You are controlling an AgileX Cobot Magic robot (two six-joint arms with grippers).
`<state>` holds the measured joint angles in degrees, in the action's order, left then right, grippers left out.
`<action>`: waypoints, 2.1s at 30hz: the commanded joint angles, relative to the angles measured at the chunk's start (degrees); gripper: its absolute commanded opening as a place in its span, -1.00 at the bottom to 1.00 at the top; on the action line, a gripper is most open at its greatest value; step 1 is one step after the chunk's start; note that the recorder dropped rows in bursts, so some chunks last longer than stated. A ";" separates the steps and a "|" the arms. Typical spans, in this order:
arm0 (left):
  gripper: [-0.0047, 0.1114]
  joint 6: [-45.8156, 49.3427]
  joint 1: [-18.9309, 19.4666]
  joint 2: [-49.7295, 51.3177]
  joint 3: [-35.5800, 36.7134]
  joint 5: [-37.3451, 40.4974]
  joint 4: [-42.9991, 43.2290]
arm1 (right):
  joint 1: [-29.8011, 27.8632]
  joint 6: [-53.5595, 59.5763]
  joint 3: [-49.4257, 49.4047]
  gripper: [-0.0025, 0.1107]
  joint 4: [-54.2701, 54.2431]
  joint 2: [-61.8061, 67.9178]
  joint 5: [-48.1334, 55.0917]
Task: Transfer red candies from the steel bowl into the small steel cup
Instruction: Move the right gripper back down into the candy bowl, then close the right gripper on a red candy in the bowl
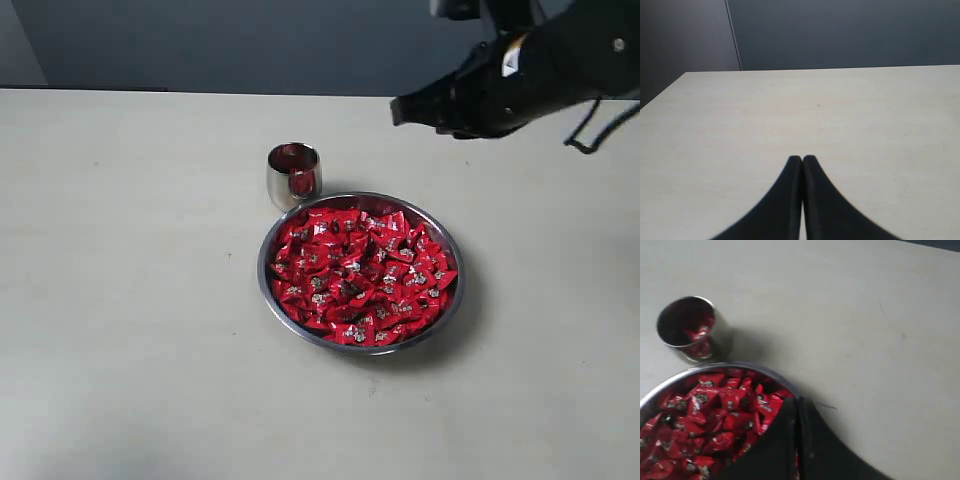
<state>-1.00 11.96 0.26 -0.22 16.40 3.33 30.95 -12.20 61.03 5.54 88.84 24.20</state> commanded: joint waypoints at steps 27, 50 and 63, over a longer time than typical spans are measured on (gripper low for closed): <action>-0.91 -0.15 -0.31 -0.26 0.22 -0.10 0.33 | -2.93 45.41 -11.50 -0.97 -35.61 0.89 11.91; -0.91 -0.15 -0.31 -0.26 0.22 -0.10 0.33 | -2.80 45.41 -7.04 -0.24 -38.86 13.37 14.91; -0.91 -0.15 -0.31 -0.26 0.22 -0.10 0.33 | 1.73 45.63 -7.04 -0.43 -36.25 14.92 11.45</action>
<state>-1.00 11.96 0.26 -0.22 16.40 3.33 32.25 32.96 53.82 -32.56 103.72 37.52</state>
